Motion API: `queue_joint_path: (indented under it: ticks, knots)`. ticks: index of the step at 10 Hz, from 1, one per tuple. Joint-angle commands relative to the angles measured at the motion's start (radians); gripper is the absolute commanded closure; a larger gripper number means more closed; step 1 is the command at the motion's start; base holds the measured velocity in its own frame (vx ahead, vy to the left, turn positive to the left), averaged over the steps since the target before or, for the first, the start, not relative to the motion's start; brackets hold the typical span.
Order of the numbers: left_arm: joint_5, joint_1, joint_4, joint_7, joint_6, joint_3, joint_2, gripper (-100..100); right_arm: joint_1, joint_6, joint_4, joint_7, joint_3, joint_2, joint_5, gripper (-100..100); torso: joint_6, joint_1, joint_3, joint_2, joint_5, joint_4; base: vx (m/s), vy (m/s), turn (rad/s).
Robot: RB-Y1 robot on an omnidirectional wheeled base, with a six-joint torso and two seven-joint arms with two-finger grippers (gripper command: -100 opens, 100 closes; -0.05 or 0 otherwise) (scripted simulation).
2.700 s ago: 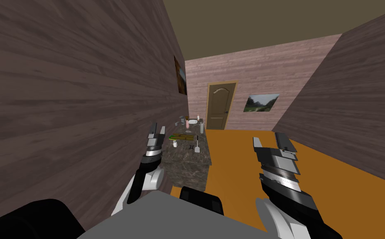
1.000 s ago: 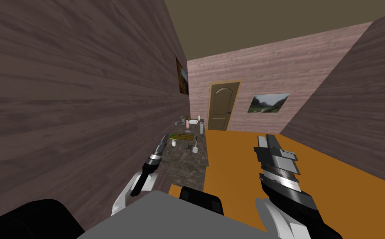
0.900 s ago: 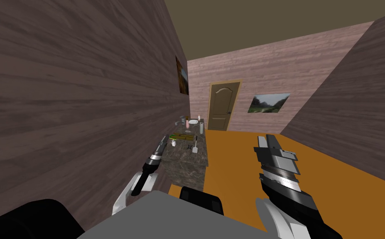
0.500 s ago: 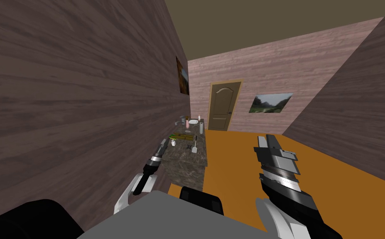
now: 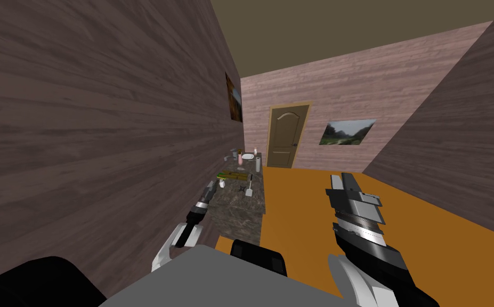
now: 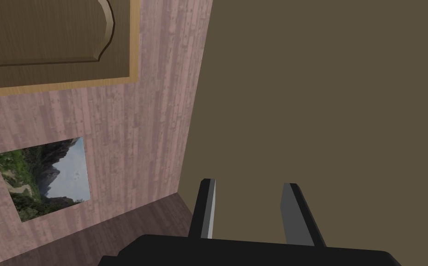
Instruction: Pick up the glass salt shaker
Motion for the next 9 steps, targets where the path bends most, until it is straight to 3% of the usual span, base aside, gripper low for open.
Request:
queue_joint_path:
  ticks: [1,3,9]
  knots:
    - [-0.018,-0.025,0.050,-0.023,0.003,0.010,0.003,-100,0.000,0.000,0.000,0.000,0.000,0.000,0.000,0,0.000,0.000,0.000,0.000,0.000,0.000,0.001,-0.003,-0.014]
    - [-0.030,-0.044,0.096,-0.039,0.004,0.016,0.004,-100,0.000,0.000,0.000,0.000,0.000,0.000,0.000,0,0.000,0.000,0.000,0.000,0.000,0.000,0.001,0.003,-0.016]
    - [-0.093,-0.174,0.320,-0.128,0.031,0.042,0.012,-100,0.000,0.000,0.000,0.000,0.000,0.000,0.000,0,0.000,0.002,0.000,0.000,0.000,0.000,-0.002,0.021,-0.036]
